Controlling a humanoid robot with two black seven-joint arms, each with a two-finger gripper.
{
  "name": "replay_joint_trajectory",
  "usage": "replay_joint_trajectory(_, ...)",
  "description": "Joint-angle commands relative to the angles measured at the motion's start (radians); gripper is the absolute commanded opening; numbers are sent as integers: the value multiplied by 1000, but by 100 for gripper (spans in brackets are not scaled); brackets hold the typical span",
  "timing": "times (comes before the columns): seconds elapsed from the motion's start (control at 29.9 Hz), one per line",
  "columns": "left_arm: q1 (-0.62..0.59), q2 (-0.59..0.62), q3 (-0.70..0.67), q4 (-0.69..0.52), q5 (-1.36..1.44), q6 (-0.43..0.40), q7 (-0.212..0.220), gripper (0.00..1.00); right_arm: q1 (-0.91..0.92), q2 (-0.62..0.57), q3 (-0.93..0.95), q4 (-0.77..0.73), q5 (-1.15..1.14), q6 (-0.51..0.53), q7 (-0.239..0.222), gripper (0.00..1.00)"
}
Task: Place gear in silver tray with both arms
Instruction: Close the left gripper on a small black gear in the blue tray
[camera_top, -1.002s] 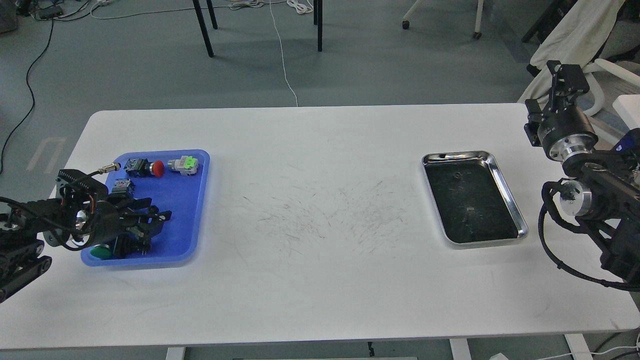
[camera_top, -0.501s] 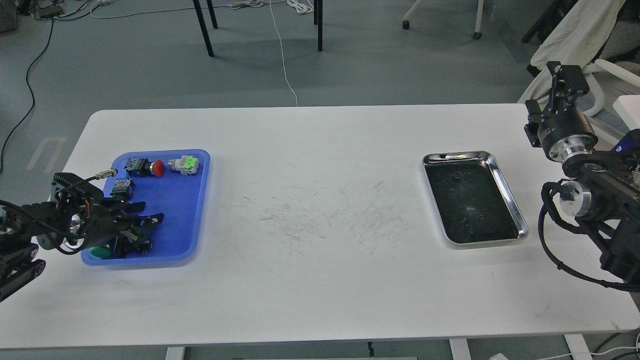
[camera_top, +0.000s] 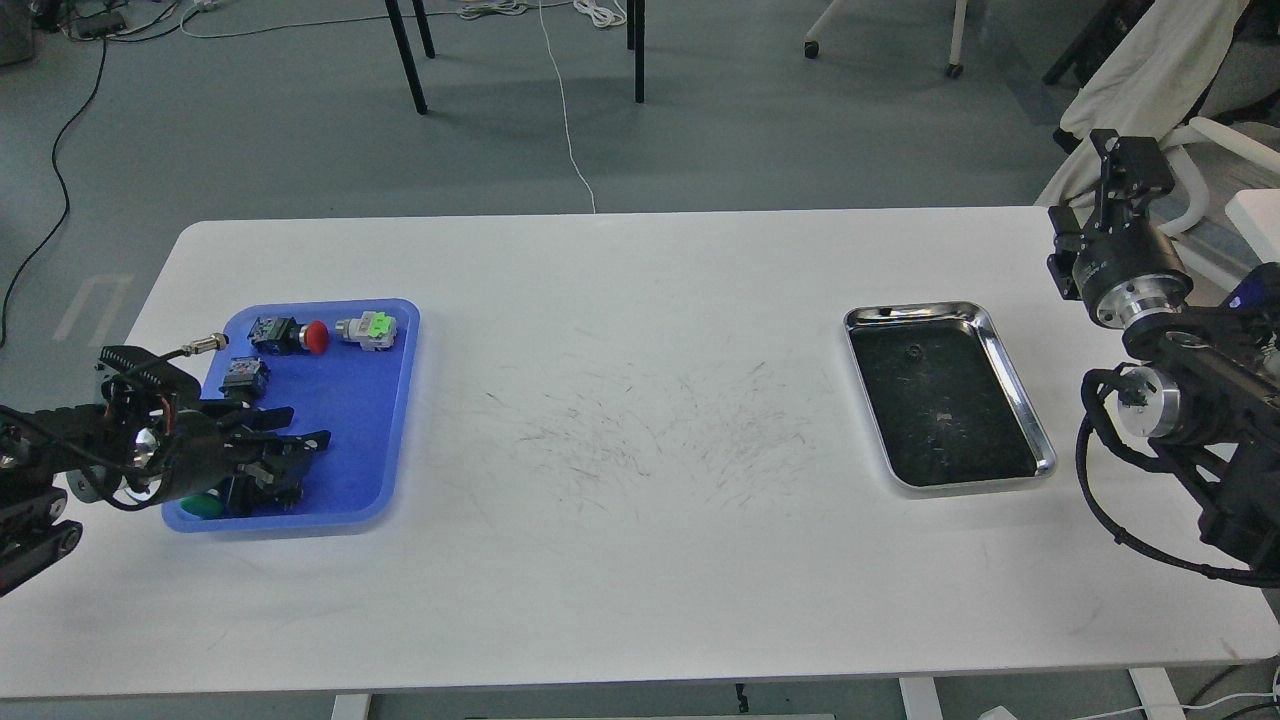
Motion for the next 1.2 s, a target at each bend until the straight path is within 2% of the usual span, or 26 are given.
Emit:
replay_joint_trajectory(0.0, -9, 21, 0, -26, 0, -9, 0, 58, -2, 3, -1, -1, -1, 0, 0, 96)
replay_joint_trajectory(0.47, 12, 27, 21, -21, 9, 0, 0, 58, -12, 6, -1, -1, -2, 0, 0, 96)
replay_joint_trajectory(0.7, 12, 24, 38, -20, 19, 9, 0, 54, -12, 5, -3, -1, -2, 0, 0, 96)
replay_joint_trajectory(1.17, 12, 15, 43, -8, 45, 35, 0, 24, -12, 3, -3, -1, -4, 0, 0, 96)
